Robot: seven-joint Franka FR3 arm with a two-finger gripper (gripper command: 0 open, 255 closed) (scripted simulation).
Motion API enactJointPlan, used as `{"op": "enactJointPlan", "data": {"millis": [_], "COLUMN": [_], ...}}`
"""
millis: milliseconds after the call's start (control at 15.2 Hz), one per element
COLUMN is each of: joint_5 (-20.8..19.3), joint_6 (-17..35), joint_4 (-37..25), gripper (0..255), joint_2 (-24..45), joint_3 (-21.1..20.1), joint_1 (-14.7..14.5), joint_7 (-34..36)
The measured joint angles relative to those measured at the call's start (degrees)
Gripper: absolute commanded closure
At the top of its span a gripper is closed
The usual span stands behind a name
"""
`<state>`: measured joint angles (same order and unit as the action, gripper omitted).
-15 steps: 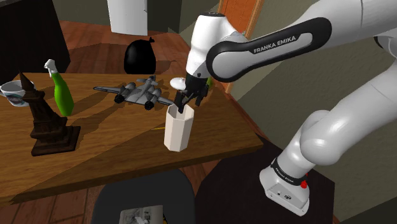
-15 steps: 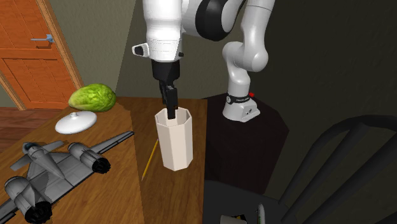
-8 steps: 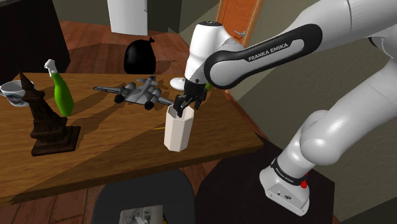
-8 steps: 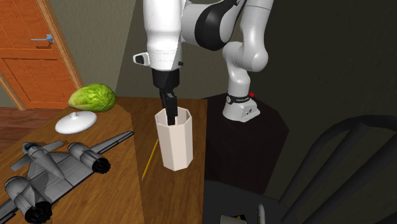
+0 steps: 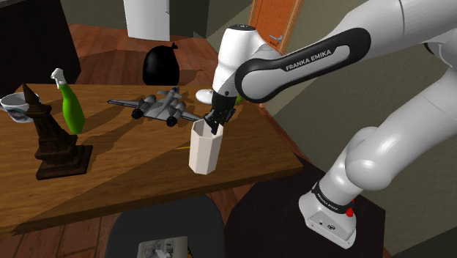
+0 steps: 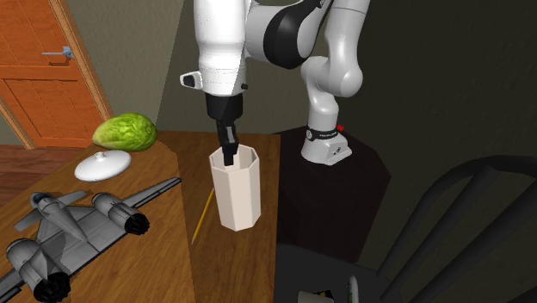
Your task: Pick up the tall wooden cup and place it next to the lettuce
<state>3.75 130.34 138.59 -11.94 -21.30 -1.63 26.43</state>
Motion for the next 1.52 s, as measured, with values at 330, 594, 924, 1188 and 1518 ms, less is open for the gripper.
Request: {"op": "enactJointPlan", "data": {"millis": [330,594,924,1188,1518], "joint_5": [0.00,0.32,0.76,0.98,1.21], "joint_6": [-0.01,-1.79,-5.62,-8.80,-12.97], "joint_4": [-0.03,-0.83,-3.01,-5.10,-7.87], "gripper": [255,255,255,255,255], "joint_2": [-0.03,-0.96,-2.68,-3.81,-5.25], "joint_3": [0.01,0.18,0.58,0.95,1.43], "joint_1": [0.00,-0.09,-0.17,-0.16,-0.16], "joint_7": [0.01,-0.24,-0.71,-1.07,-1.46]}}
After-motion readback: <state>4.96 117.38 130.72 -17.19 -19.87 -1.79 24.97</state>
